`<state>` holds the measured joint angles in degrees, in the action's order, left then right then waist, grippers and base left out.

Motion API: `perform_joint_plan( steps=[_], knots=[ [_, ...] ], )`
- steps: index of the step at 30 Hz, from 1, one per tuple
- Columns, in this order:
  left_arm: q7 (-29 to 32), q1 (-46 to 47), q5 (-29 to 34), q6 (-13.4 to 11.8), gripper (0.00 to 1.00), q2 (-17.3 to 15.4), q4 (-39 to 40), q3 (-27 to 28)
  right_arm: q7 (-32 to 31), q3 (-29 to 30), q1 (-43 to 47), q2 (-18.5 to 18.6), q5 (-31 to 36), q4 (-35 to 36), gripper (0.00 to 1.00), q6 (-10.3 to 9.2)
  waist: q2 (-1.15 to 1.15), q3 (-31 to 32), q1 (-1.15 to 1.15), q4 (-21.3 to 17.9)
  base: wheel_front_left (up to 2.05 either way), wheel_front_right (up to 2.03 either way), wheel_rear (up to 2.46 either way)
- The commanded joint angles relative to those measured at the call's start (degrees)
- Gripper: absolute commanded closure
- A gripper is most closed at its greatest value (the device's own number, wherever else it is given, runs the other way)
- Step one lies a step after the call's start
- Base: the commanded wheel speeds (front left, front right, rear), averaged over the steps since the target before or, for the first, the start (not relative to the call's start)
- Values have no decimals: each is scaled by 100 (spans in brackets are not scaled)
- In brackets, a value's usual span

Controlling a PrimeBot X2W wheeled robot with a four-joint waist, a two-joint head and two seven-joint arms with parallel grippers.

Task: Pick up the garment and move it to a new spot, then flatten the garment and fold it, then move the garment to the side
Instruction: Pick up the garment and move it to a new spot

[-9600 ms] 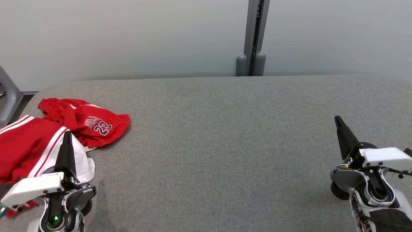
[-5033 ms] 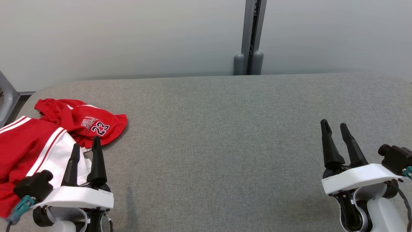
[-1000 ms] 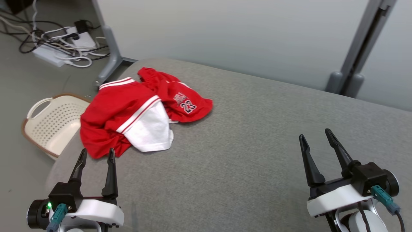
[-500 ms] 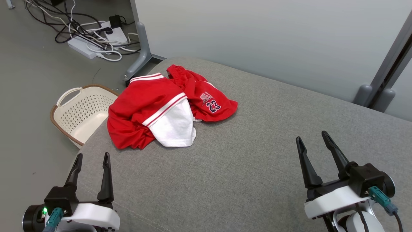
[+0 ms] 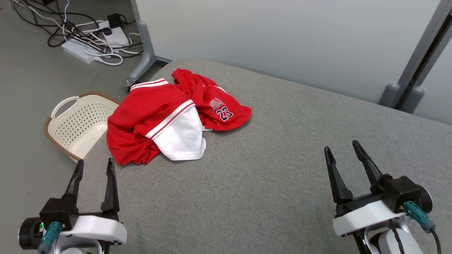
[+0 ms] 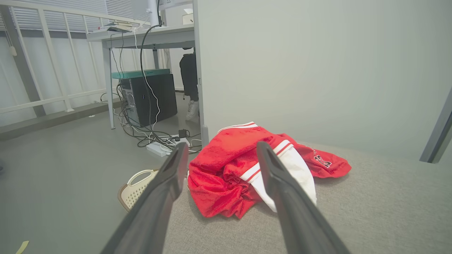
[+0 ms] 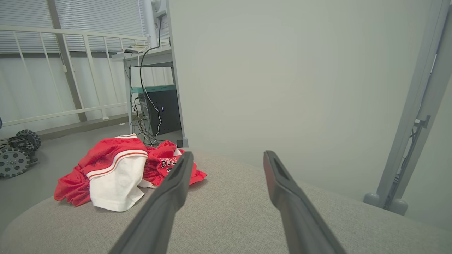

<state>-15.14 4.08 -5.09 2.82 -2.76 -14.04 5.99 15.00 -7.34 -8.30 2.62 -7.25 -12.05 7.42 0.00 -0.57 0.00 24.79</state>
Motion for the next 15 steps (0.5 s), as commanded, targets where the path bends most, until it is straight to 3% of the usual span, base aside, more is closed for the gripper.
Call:
perform_joint_plan(
  steps=[1, 9, 15],
  knots=[
    [0, 143, -22, 31, 0, -23, 4, 15, 29, 9, -59, 49, -35, -14, 0, 13, 0, -30, 0, -51, 0, 0, 0],
    [89, 854, -306, 235, 0, -255, -305, 96, 29, -58, -204, 50, -6, 36, 0, 13, 0, -232, 0, -414, 0, 0, 0],
    [919, 1672, -821, 372, 0, -662, -706, 276, 29, -15, -319, 47, 65, 80, 0, 13, 0, -514, 0, -752, 0, 0, 0]
  ],
)
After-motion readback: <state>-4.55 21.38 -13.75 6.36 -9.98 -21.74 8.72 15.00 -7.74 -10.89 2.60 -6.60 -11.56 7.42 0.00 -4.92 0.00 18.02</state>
